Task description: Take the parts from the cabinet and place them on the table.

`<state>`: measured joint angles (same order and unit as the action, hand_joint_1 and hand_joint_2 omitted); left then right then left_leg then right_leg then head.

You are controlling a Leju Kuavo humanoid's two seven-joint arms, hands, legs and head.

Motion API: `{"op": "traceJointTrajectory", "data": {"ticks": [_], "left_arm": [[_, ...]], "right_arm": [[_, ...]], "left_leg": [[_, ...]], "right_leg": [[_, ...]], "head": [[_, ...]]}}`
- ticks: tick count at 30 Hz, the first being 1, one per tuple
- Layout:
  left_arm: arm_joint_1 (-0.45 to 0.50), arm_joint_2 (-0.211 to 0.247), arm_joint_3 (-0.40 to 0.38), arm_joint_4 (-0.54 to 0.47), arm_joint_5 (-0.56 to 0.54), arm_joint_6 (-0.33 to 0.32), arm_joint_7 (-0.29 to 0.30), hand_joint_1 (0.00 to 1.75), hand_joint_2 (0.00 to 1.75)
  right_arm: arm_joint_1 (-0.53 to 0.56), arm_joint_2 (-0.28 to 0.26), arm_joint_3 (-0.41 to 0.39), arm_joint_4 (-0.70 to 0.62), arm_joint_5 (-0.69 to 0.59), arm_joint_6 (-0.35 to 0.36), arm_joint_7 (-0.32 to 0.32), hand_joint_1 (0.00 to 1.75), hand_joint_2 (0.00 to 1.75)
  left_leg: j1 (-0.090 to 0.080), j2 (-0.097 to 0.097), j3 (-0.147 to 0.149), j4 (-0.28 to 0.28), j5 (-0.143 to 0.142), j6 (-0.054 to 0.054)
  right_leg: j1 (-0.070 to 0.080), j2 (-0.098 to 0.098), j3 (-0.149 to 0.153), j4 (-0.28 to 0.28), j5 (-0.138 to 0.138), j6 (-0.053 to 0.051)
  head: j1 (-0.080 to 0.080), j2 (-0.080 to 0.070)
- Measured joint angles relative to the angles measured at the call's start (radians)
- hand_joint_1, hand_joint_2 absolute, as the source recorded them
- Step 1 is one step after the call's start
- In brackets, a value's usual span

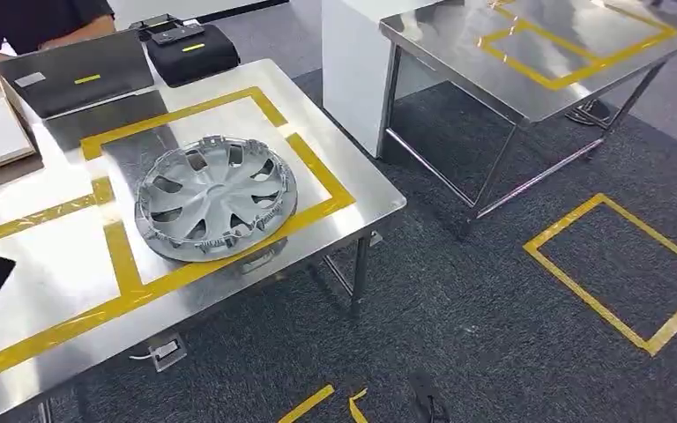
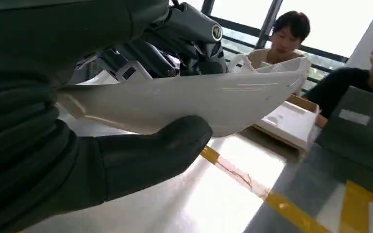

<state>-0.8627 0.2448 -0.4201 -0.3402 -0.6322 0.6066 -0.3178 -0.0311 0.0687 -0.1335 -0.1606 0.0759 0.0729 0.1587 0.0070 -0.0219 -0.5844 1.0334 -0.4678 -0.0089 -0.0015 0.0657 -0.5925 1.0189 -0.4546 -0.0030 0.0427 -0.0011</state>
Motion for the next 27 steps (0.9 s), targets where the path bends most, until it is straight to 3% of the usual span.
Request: {"op": "traceJointTrajectory", "data": {"ticks": [5, 11, 12, 18, 19, 27], "left_arm": [[0.008, -0.091, -0.065, 0.034, -0.066, 0.013, -0.04, 1.75, 1.75], [0.008, -0.172, -0.122, 0.051, -0.113, 0.005, -0.022, 1.75, 1.75], [0.008, -0.178, -0.128, 0.053, -0.113, 0.003, -0.014, 0.0, 1.75], [0.009, -0.183, -0.133, 0.069, -0.105, -0.003, 0.032, 0.0, 1.75], [0.01, -0.182, -0.133, 0.072, -0.1, -0.006, 0.036, 0.0, 0.0], [0.011, -0.17, -0.133, 0.086, -0.086, -0.082, 0.076, 0.0, 0.0]], "right_arm": [[-0.001, -0.002, 0.001, 0.0, 0.008, 0.001, 0.003, 0.0, 0.0], [0.002, -0.001, 0.001, 0.0, 0.005, -0.001, 0.003, 0.0, 0.0], [0.003, -0.001, 0.001, 0.0, 0.007, -0.001, 0.005, 0.0, 0.0], [0.013, -0.001, 0.002, 0.0, 0.011, -0.001, 0.011, 0.0, 0.0], [0.014, -0.001, 0.002, 0.0, 0.011, -0.001, 0.011, 0.0, 0.0], [0.017, 0.0, 0.009, 0.0, 0.019, 0.014, -0.019, 0.0, 0.0]], "left_leg": [[0.0, -0.001, -0.001, 0.0, 0.0, 0.0], [0.0, 0.0, -0.001, 0.0, 0.0, 0.0], [0.0, 0.0, -0.001, 0.0, 0.0, 0.0], [0.0, 0.0, 0.0, -0.002, 0.0, 0.0], [0.0, -0.001, -0.001, -0.002, 0.0, 0.0], [0.001, -0.001, 0.0, -0.002, 0.0, -0.001]], "right_leg": [[0.0, -0.002, 0.0, 0.0, -0.001, 0.001], [0.0, -0.001, 0.0, 0.0, -0.001, 0.001], [0.0, -0.001, 0.0, 0.0, -0.001, 0.001], [0.0, -0.001, -0.001, 0.001, -0.001, 0.001], [0.0, -0.002, -0.001, 0.001, -0.001, 0.001], [0.0, -0.002, -0.001, 0.002, -0.001, 0.001]], "head": [[0.0, 0.0], [0.0, 0.0], [0.0, 0.0], [0.0, 0.0], [0.0, 0.0], [0.0, 0.0]]}}
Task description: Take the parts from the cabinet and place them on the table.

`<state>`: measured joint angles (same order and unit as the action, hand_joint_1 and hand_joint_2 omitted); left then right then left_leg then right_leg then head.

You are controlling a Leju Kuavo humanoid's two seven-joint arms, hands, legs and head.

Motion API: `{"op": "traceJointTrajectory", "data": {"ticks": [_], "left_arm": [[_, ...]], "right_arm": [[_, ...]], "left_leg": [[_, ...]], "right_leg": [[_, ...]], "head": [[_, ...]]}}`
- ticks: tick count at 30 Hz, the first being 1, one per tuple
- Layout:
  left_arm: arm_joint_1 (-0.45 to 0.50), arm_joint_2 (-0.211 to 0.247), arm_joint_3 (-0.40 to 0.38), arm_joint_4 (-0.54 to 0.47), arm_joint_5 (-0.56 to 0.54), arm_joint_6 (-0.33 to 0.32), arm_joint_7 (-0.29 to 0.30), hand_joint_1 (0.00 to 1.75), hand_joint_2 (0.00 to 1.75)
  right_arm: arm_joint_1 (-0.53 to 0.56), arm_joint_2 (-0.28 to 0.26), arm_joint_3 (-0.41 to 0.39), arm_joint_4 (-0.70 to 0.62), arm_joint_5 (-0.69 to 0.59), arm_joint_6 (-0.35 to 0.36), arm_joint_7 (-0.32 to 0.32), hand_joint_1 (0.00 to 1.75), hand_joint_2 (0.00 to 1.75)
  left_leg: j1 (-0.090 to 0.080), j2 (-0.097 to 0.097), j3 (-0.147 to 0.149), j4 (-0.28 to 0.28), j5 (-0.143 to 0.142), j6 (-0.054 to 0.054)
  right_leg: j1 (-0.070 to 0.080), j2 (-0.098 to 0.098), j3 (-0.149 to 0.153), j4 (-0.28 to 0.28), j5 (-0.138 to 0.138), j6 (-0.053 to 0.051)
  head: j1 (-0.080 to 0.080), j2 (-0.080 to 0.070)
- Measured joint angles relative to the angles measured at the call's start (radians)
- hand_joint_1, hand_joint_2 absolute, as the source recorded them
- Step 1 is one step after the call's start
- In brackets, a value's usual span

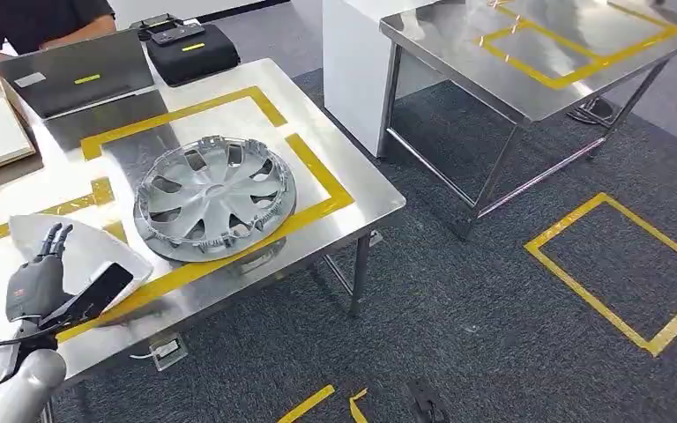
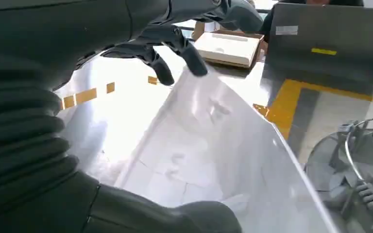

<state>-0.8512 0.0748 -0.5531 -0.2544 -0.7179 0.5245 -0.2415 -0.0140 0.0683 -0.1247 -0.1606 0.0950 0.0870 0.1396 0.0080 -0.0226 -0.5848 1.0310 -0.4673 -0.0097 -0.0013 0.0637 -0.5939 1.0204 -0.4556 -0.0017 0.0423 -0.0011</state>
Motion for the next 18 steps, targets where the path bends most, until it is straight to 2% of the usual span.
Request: {"op": "traceJointTrajectory", "data": {"ticks": [3, 6, 11, 14, 18], "left_arm": [[-0.001, 0.007, 0.001, -0.001, 0.025, 0.009, 0.003, 0.0, 0.0], [-0.018, 0.012, 0.018, -0.015, 0.071, 0.044, -0.035, 0.0, 0.0], [-0.121, 0.01, 0.083, -0.083, 0.158, 0.107, -0.178, 0.0, 0.0], [-0.186, 0.006, 0.132, -0.185, 0.196, 0.121, -0.235, 0.0, 0.0], [-0.214, 0.005, 0.16, -0.357, 0.225, 0.101, -0.243, 0.0, 0.0]], "right_arm": [[0.001, 0.0, 0.0, 0.0, 0.001, 0.001, -0.014, 0.0, 0.0], [0.0, 0.0, 0.001, 0.0, 0.001, -0.004, -0.011, 0.0, 0.0], [-0.002, 0.001, 0.001, 0.0, 0.0, -0.018, 0.016, 0.0, 0.0], [-0.003, 0.004, 0.001, 0.0, -0.003, -0.021, 0.022, 0.0, 0.0], [-0.004, 0.012, 0.001, 0.0, -0.008, -0.021, 0.016, 0.0, 0.0]], "left_leg": [[0.0, 0.0, 0.0, 0.0, 0.0, 0.0], [0.0, 0.0, 0.0, 0.0, 0.001, -0.001], [-0.001, -0.001, -0.001, 0.002, 0.001, -0.001], [-0.002, -0.002, -0.002, 0.002, 0.001, 0.0], [-0.008, -0.002, -0.002, 0.003, 0.0, 0.003]], "right_leg": [[0.0, 0.0, 0.0, 0.0, 0.0, 0.0], [0.0, 0.0, -0.001, 0.0, 0.0, 0.0], [-0.004, 0.0, -0.001, 0.0, 0.001, 0.001], [-0.005, 0.0, -0.001, 0.0, 0.002, 0.002], [-0.009, 0.0, -0.001, 0.0, 0.001, 0.006]], "head": [[0.0, 0.0], [0.0, 0.0], [0.0, 0.0], [0.0, 0.0], [0.0, 0.0]]}}
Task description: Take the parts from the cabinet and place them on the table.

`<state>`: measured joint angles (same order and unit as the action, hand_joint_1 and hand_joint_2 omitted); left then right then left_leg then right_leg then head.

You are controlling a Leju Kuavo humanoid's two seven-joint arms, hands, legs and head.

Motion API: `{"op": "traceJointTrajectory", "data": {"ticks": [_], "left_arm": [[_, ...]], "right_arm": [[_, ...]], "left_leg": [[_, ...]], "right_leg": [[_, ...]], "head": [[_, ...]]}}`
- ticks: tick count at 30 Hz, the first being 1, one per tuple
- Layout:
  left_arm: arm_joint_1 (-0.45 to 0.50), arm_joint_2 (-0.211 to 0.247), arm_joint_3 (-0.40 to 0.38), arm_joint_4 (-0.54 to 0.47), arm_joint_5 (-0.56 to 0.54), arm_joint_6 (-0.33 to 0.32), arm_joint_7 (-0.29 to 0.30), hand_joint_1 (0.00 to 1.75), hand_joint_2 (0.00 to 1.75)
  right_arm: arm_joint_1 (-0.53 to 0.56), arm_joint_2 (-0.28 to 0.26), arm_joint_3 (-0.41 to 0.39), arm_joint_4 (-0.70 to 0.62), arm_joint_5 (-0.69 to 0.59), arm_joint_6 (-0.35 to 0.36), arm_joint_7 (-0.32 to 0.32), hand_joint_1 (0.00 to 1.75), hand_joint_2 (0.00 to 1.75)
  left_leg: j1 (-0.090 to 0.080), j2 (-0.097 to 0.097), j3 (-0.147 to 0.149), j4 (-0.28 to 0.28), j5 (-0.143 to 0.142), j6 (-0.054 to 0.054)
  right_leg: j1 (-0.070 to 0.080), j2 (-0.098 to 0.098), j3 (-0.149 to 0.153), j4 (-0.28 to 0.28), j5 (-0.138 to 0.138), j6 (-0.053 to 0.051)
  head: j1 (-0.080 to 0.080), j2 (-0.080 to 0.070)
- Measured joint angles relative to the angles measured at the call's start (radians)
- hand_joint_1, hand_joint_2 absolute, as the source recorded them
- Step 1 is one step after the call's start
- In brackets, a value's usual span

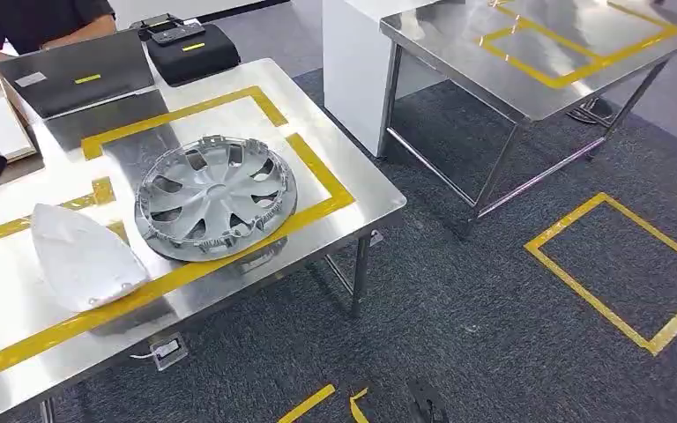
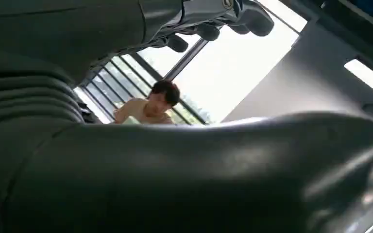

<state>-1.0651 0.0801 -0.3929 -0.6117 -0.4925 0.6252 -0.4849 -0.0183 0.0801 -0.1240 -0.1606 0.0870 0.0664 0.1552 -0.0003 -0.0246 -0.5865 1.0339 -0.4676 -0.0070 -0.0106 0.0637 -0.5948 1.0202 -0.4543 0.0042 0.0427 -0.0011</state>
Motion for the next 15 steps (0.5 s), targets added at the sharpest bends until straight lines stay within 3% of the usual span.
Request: {"op": "traceJointTrajectory", "data": {"ticks": [5, 6, 7, 8, 10, 11, 12, 13, 15], "left_arm": [[0.015, -0.009, 0.0, -0.157, 0.002, -0.013, -0.002, 0.0, 0.0], [0.022, -0.016, -0.001, -0.179, -0.003, -0.014, 0.0, 0.0, 0.0], [0.028, -0.021, -0.001, -0.198, -0.01, -0.015, 0.003, 0.0, 0.0], [0.03, -0.027, -0.002, -0.211, -0.016, -0.016, 0.007, 0.0, 0.0], [0.04, -0.032, -0.002, -0.226, -0.027, -0.019, 0.014, 0.0, 0.0], [0.048, -0.035, -0.003, -0.229, -0.034, -0.02, 0.016, 0.0, 0.0], [0.057, -0.039, -0.005, -0.233, -0.036, -0.021, 0.018, 0.0, 0.0], [0.063, -0.042, -0.008, -0.233, -0.037, -0.023, 0.02, 0.0, 0.0], [0.066, -0.048, -0.011, -0.235, -0.042, -0.027, 0.021, 0.0, 0.0]], "right_arm": [[-0.001, 0.009, 0.0, 0.0, -0.006, 0.0, -0.011, 0.0, 0.0], [-0.002, 0.01, 0.0, 0.0, -0.006, 0.0, -0.011, 0.0, 0.0], [-0.002, 0.01, 0.0, 0.0, -0.007, -0.001, -0.011, 0.0, 0.0], [-0.004, 0.011, 0.0, 0.0, -0.009, -0.002, -0.011, 0.0, 0.0], [-0.008, 0.013, 0.0, 0.0, -0.013, -0.002, -0.01, 0.0, 0.0], [-0.009, 0.013, 0.0, 0.0, -0.014, -0.002, -0.01, 0.0, 0.0], [-0.008, 0.013, 0.0, 0.0, -0.014, -0.003, -0.01, 0.0, 0.0], [-0.008, 0.013, 0.0, 0.0, -0.015, -0.004, -0.009, 0.0, 0.0], [-0.01, 0.013, 0.0, 0.0, -0.017, -0.006, -0.006, 0.0, 0.0]], "left_leg": [[-0.008, 0.002, 0.0, 0.002, 0.006, 0.014], [0.001, 0.005, 0.005, -0.013, 0.016, 0.023], [0.004, 0.012, 0.007, -0.022, 0.022, 0.028], [0.005, 0.015, 0.004, -0.024, 0.027, 0.034], [0.005, 0.025, -0.005, -0.024, 0.03, 0.035], [0.005, 0.03, -0.008, -0.023, 0.032, 0.033], [0.007, 0.034, -0.011, -0.022, 0.034, 0.03], [0.01, 0.037, -0.015, -0.019, 0.036, 0.026], [0.02, 0.041, -0.028, -0.006, 0.037, 0.015]], "right_leg": [[-0.008, 0.004, 0.0, -0.004, 0.007, 0.016], [-0.001, 0.005, -0.001, -0.004, 0.006, 0.02], [-0.002, -0.022, -0.006, 0.012, -0.012, 0.021], [-0.001, -0.042, -0.028, 0.058, -0.05, 0.023], [-0.007, -0.05, -0.099, 0.219, -0.131, 0.032], [-0.01, -0.05, -0.128, 0.288, -0.152, 0.036], [-0.013, -0.05, -0.134, 0.311, -0.149, 0.04], [-0.018, -0.051, -0.116, 0.281, -0.121, 0.044], [-0.028, -0.061, -0.022, 0.111, -0.041, 0.055]], "head": [[-0.001, 0.0], [0.0, 0.0], [0.0, 0.0], [0.007, 0.0], [0.011, 0.0], [0.01, 0.0], [0.011, 0.0], [0.011, 0.0], [0.011, 0.0]]}}
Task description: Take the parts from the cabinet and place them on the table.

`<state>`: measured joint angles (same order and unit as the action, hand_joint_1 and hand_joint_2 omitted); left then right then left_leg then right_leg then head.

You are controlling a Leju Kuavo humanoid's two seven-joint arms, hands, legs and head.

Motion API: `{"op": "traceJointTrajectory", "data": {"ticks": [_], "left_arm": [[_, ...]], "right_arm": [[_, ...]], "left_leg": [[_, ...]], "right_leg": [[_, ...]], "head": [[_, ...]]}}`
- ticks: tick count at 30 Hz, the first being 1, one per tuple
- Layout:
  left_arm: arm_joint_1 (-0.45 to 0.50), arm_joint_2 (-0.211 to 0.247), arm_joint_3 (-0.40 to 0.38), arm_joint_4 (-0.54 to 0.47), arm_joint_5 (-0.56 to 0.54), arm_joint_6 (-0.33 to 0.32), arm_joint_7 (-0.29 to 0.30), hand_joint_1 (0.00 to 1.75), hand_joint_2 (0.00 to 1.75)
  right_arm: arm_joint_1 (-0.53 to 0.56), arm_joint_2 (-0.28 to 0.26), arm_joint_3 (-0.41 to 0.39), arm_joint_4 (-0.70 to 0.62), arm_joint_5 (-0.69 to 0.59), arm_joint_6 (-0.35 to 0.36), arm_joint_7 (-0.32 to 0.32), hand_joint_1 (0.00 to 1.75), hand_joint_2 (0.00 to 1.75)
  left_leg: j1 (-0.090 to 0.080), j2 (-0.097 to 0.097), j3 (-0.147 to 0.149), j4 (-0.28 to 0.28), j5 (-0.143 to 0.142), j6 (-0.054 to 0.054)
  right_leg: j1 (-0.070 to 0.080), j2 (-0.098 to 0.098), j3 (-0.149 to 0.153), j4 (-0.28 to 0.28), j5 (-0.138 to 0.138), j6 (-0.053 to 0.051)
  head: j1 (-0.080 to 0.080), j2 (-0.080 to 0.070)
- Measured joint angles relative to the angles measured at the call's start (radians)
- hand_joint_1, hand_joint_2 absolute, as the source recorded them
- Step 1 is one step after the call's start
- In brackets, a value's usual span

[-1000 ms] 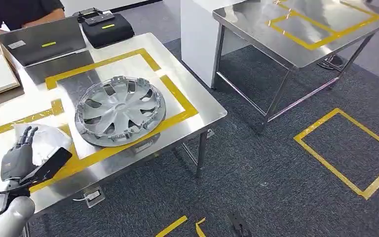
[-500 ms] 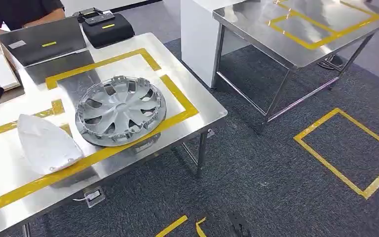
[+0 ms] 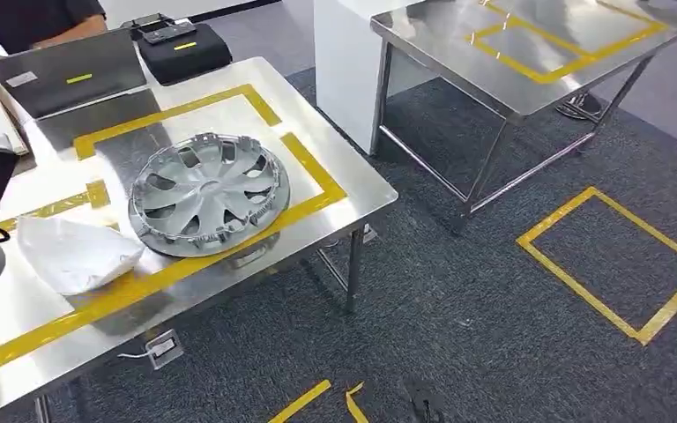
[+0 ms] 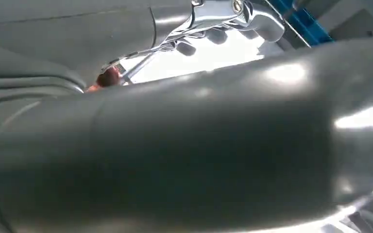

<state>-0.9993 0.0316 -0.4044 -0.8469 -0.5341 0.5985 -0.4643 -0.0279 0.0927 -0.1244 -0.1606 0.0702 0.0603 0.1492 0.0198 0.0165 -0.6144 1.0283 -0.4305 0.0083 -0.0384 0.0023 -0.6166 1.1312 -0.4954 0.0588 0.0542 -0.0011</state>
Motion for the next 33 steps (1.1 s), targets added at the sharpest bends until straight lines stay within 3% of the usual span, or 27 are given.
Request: {"op": "traceJointTrajectory", "data": {"ticks": [1, 2, 3, 4, 6, 7, 8, 10, 11, 12, 13, 14, 16, 17, 18, 19, 21, 22, 23, 24, 26, 27, 28, 29, 31, 32, 33], "left_arm": [[0.0, -0.005, 0.0, -0.002, -0.002, 0.0, 0.0, 0.0, 0.0], [0.001, -0.007, 0.0, -0.006, -0.005, 0.003, 0.0, 0.0, 0.0], [0.002, -0.011, -0.002, -0.006, -0.006, 0.003, 0.0, 0.0, 0.0], [0.002, -0.014, -0.005, -0.006, -0.008, 0.003, -0.001, 0.0, 0.0], [0.006, -0.018, -0.008, -0.005, -0.011, 0.003, -0.002, 0.0, 0.0], [0.006, -0.018, -0.008, -0.005, -0.011, 0.003, -0.003, 0.0, 0.0], [0.006, -0.018, -0.008, -0.004, -0.014, 0.006, -0.004, 0.0, 0.0], [0.007, -0.019, -0.01, -0.002, -0.017, 0.008, -0.007, 0.0, 0.0], [0.01, -0.019, -0.01, 0.0, -0.021, 0.011, -0.01, 0.0, 0.0], [0.014, -0.019, -0.01, 0.003, -0.024, 0.012, -0.01, 0.0, 0.0], [0.02, -0.019, -0.01, 0.005, -0.026, 0.015, -0.01, 0.0, 0.0], [0.022, -0.018, -0.011, 0.006, -0.028, 0.017, -0.01, 0.0, 0.0], [0.02, -0.018, -0.011, 0.006, -0.029, 0.018, -0.01, 0.0, 0.0], [0.018, -0.016, -0.011, 0.002, -0.031, 0.019, -0.011, 0.0, 0.0], [0.02, -0.013, -0.011, 0.0, -0.032, 0.02, -0.012, 0.0, 0.0], [0.019, -0.007, -0.011, 0.0, -0.032, 0.02, -0.011, 0.0, 0.0], [0.022, 0.005, -0.011, 0.0, -0.034, 0.02, -0.012, 0.0, 0.0], [0.023, 0.008, -0.011, -0.001, -0.034, 0.02, -0.012, 0.0, 0.0], [0.024, 0.013, -0.011, -0.002, -0.034, 0.02, -0.012, 0.0, 0.0], [0.025, 0.018, -0.011, -0.003, -0.034, 0.02, -0.012, 0.0, 0.0], [0.035, 0.03, -0.011, -0.006, -0.036, 0.02, -0.011, 0.0, 0.0], [0.043, 0.037, -0.011, -0.007, -0.04, 0.02, -0.01, 0.0, 0.0], [0.053, 0.047, -0.011, -0.009, -0.048, 0.02, -0.007, 0.0, 0.0], [0.061, 0.055, -0.011, -0.015, -0.055, 0.02, -0.001, 0.0, 0.0], [0.069, 0.079, -0.011, -0.033, -0.063, 0.02, 0.011, 0.0, 0.0], [0.07, 0.093, -0.011, -0.049, -0.064, 0.02, 0.016, 0.0, 0.0], [0.074, 0.112, -0.011, -0.067, -0.064, 0.021, 0.024, 0.0, 0.0]], "right_arm": [[-0.001, 0.0, 0.0, 0.0, 0.0, 0.0, 0.0, 0.0, 0.0], [-0.003, 0.006, 0.0, 0.0, -0.002, 0.0, 0.0, 0.0, 0.0], [-0.002, 0.006, 0.0, 0.0, -0.003, -0.002, 0.0, 0.0, 0.0], [-0.005, 0.006, -0.001, 0.0, -0.007, -0.003, 0.003, 0.0, 0.0], [-0.006, 0.006, -0.002, 0.0, -0.01, -0.007, 0.002, 0.0, 0.0], [-0.006, 0.007, -0.003, 0.0, -0.011, -0.008, 0.001, 0.0, 0.0], [-0.006, 0.007, -0.004, 0.0, -0.016, -0.01, 0.0, 0.0, 0.0], [-0.007, 0.007, -0.006, 0.0, -0.018, -0.011, -0.002, 0.0, 0.0], [-0.006, 0.008, -0.007, 0.0, -0.018, -0.011, -0.002, 0.0, 0.0], [-0.006, 0.009, -0.008, 0.0, -0.018, -0.011, -0.003, 0.0, 0.0], [-0.006, 0.009, -0.009, 0.0, -0.018, -0.011, -0.006, 0.0, 0.0], [-0.006, 0.01, -0.01, 0.0, -0.018, -0.011, -0.007, 0.0, 0.0], [-0.007, 0.01, -0.01, 0.0, -0.016, -0.009, -0.008, 0.0, 0.0], [-0.006, 0.015, -0.01, 0.0, -0.015, -0.007, -0.011, 0.0, 0.0], [-0.006, 0.015, -0.01, 0.0, -0.011, -0.007, -0.013, 0.0, 0.0], [-0.006, 0.015, -0.01, 0.0, -0.007, -0.006, -0.015, 0.0, 0.0], [-0.006, 0.017, -0.01, 0.0, 0.0, -0.003, -0.017, 0.0, 0.0], [-0.005, 0.016, -0.01, 0.0, 0.003, -0.003, -0.016, 0.0, 0.0], [-0.004, 0.016, -0.01, 0.0, 0.004, -0.003, -0.014, 0.0, 0.0], [-0.004, 0.016, -0.01, 0.0, 0.005, -0.003, -0.011, 0.0, 0.0], [-0.006, 0.016, -0.01, 0.0, 0.005, -0.003, -0.008, 0.0, 0.0], [-0.006, 0.016, -0.01, 0.0, 0.005, -0.004, -0.008, 0.0, 0.0], [-0.006, 0.016, -0.01, 0.0, 0.005, -0.004, -0.006, 0.0, 0.0], [-0.006, 0.014, -0.01, 0.0, 0.005, -0.005, -0.003, 0.0, 0.0], [-0.006, 0.011, -0.01, 0.0, 0.006, -0.006, 0.0, 0.0, 0.0], [-0.009, 0.011, -0.01, 0.0, 0.01, -0.006, 0.003, 0.0, 0.0], [-0.009, 0.011, -0.01, 0.0, 0.011, -0.005, 0.005, 0.0, 0.0]], "left_leg": [[0.002, 0.002, -0.007, 0.01, -0.001, -0.01], [-0.001, -0.001, -0.016, 0.013, 0.001, -0.02], [-0.004, -0.001, -0.016, 0.015, 0.003, -0.027], [-0.004, -0.002, -0.019, 0.018, 0.007, -0.035], [-0.001, -0.002, -0.023, 0.01, 0.018, -0.052], [0.0, -0.004, -0.028, 0.02, 0.001, -0.057], [0.0, -0.006, -0.045, 0.052, -0.039, -0.057], [-0.001, -0.009, -0.092, 0.198, -0.139, -0.061], [-0.001, -0.011, -0.114, 0.272, -0.175, -0.061], [-0.001, -0.011, -0.12, 0.314, -0.187, -0.059], [-0.002, -0.012, -0.103, 0.31, -0.175, -0.055], [-0.004, -0.012, -0.067, 0.266, -0.145, -0.049], [-0.015, -0.016, 0.052, 0.095, -0.09, -0.026], [-0.021, -0.018, 0.092, 0.019, -0.123, -0.013], [-0.022, -0.014, 0.101, 0.016, -0.109, -0.024], [-0.028, -0.016, 0.09, 0.009, -0.104, -0.022], [-0.033, -0.015, 0.085, 0.006, -0.092, -0.006], [-0.018, -0.008, 0.082, -0.011, -0.071, 0.003], [-0.02, -0.006, 0.079, -0.016, -0.057, 0.008], [-0.019, -0.005, 0.066, -0.017, -0.042, 0.017], [-0.019, -0.005, 0.031, -0.015, -0.017, 0.016], [-0.019, -0.004, 0.016, -0.013, -0.007, 0.014], [-0.019, -0.002, -0.001, -0.011, 0.004, 0.012], [-0.017, 0.0, -0.016, -0.008, 0.013, 0.009], [-0.013, 0.002, -0.046, 0.005, 0.028, -0.002], [-0.013, 0.002, -0.057, 0.016, 0.035, -0.01], [-0.016, 0.002, -0.067, 0.023, 0.038, -0.016]], "right_leg": [[-0.006, -0.008, 0.046, -0.085, 0.009, 0.009], [0.007, 0.003, 0.044, -0.074, 0.011, -0.002], [0.006, 0.007, 0.029, -0.067, 0.022, -0.018], [0.005, 0.006, 0.03, -0.08, 0.007, -0.027], [0.003, 0.007, 0.019, -0.08, 0.019, -0.047], [0.002, 0.005, 0.014, -0.081, 0.027, -0.057], [0.003, 0.005, 0.006, -0.081, 0.034, -0.066], [0.007, 0.005, -0.015, -0.081, 0.049, -0.075], [0.011, 0.006, -0.026, -0.081, 0.058, -0.077], [0.014, 0.006, -0.036, -0.08, 0.066, -0.077], [0.016, 0.007, -0.047, -0.08, 0.074, -0.078], [0.019, 0.007, -0.057, -0.08, 0.083, -0.078], [0.025, 0.008, -0.074, -0.08, 0.1, -0.075], [0.024, 0.008, -0.078, -0.079, 0.108, -0.071], [0.022, 0.007, -0.079, -0.083, 0.117, -0.063], [0.02, 0.006, -0.077, -0.085, 0.123, -0.056], [0.017, 0.007, -0.075, -0.097, 0.142, -0.041], [0.017, 0.01, -0.081, -0.097, 0.146, -0.037], [0.019, 0.008, -0.091, -0.079, 0.105, -0.033], [0.018, 0.006, -0.108, -0.031, 0.042, -0.028], [0.016, 0.005, -0.15, 0.13, -0.066, -0.017], [0.016, 0.004, -0.158, 0.188, -0.08, -0.014], [0.015, 0.004, -0.15, 0.211, -0.067, -0.011], [0.013, 0.003, -0.122, 0.192, -0.036, -0.01], [0.01, 0.0, -0.013, 0.055, 0.013, -0.006], [0.008, -0.003, 0.049, -0.038, -0.025, -0.005], [0.016, 0.004, 0.069, -0.07, -0.036, -0.02]], "head": [[0.0, 0.0], [0.005, 0.0], [0.004, 0.0], [0.003, 0.0], [0.003, 0.0], [0.003, 0.0], [0.003, 0.0], [0.002, 0.0], [0.002, 0.0], [0.002, 0.0], [0.002, 0.0], [0.002, 0.0], [0.002, 0.0], [0.004, 0.0], [0.004, 0.0], [0.001, 0.0], [-0.002, 0.0], [-0.003, 0.0], [-0.003, 0.0], [0.0, 0.0], [0.003, 0.0], [0.003, 0.0], [0.003, 0.0], [0.003, 0.0], [0.003, 0.0], [0.004, 0.0], [0.008, 0.0]]}}
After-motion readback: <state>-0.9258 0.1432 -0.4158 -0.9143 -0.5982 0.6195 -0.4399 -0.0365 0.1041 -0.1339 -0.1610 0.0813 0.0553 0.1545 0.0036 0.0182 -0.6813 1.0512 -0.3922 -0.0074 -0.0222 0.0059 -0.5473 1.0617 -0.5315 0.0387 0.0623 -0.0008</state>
